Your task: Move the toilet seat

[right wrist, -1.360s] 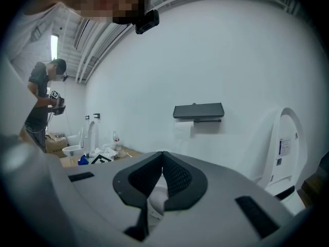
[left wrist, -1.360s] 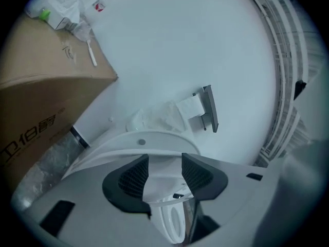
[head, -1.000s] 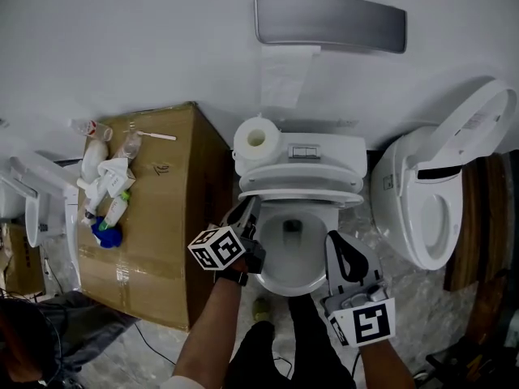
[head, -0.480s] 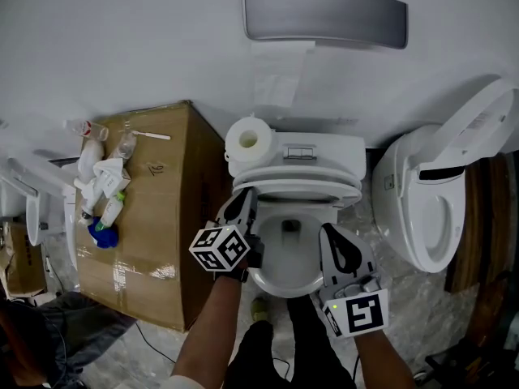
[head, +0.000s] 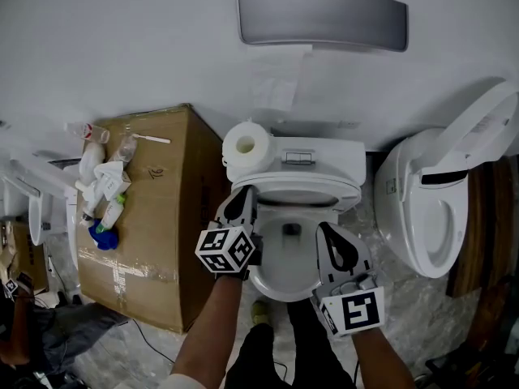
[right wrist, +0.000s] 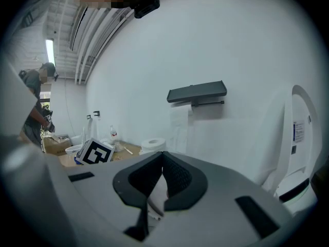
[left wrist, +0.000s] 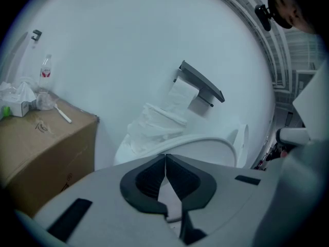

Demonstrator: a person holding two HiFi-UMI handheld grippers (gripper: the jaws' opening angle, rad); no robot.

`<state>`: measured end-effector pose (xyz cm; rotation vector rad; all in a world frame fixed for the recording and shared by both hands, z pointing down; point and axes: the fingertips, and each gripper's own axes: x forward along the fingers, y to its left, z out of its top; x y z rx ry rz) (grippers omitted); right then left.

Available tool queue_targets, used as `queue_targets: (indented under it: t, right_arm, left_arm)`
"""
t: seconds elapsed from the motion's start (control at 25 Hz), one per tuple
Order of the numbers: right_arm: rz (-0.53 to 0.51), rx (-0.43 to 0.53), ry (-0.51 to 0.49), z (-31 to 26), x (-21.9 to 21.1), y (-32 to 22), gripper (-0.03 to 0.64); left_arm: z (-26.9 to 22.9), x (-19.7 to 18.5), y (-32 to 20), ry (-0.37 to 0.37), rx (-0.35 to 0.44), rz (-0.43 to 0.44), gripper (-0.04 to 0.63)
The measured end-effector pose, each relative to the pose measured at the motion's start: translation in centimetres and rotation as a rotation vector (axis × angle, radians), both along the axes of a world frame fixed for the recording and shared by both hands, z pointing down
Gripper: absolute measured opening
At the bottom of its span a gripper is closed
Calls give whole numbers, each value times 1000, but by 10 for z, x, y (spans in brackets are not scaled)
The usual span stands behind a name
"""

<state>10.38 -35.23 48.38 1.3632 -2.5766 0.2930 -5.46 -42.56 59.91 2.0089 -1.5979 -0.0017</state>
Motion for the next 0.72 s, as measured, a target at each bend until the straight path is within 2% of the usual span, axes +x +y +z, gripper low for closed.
queue_targets:
  t: [0.2, 0.36, 0.72]
  right_arm:
    - [5, 3, -4, 0, 1, -6, 12]
    - [18, -1, -15, -2, 1, -8, 12]
    - [79, -5, -41, -29, 0, 13, 12]
  left_arm:
    - [0, 1, 0, -41, 7, 8, 17]
    - [-11, 9, 2, -55, 25, 47, 17]
    - [-94, 50, 44, -63, 114, 209, 17]
